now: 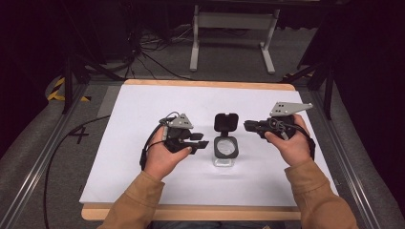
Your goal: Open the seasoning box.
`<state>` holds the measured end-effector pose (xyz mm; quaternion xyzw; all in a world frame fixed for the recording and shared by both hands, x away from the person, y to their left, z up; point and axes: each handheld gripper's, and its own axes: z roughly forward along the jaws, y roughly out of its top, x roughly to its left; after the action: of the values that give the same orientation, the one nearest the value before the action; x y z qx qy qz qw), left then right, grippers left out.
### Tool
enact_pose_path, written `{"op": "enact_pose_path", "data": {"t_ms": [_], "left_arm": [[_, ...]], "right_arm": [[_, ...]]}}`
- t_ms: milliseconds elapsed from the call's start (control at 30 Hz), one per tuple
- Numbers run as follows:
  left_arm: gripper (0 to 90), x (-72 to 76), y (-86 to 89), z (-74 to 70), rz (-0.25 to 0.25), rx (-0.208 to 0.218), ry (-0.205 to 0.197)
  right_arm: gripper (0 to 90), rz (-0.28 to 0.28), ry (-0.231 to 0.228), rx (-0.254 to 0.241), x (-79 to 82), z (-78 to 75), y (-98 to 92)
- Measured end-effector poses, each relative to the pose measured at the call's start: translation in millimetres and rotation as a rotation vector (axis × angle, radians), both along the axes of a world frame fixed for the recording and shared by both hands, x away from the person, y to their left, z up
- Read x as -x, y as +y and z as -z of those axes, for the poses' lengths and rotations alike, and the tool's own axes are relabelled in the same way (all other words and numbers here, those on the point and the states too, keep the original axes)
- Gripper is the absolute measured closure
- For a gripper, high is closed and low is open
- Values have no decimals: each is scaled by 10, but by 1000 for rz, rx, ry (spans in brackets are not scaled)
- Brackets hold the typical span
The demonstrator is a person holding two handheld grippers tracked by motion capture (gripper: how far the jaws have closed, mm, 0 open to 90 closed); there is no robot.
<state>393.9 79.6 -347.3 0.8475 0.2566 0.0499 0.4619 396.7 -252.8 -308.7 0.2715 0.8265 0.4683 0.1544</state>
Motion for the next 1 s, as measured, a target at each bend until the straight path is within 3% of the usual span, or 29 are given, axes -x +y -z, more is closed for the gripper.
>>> {"op": "enact_pose_path", "data": {"t_ms": [233,567,667,700,733,867,933,1000], "left_arm": [[625,-42,218,-29,-56,-91,-4],[546,-144,571,21,-148,-82,45],[530,-176,639,58,-169,-106,48],[530,-200,683,106,-190,-132,53],[525,-211,700,127,-194,-143,57],[512,-261,760,215,-199,-152,92],[501,-290,785,271,-193,-142,130],[493,-322,822,326,-187,-163,153]], "right_arm": [[737,61,-2,-29,25,25,-243],[644,133,14,-1,17,159,-525],[632,155,26,14,19,214,-616],[623,162,32,16,18,243,-652],[619,178,51,25,12,323,-731],[608,217,87,36,-13,483,-878],[605,237,97,45,-27,555,-954],[603,257,115,46,-38,623,-1019]]}}
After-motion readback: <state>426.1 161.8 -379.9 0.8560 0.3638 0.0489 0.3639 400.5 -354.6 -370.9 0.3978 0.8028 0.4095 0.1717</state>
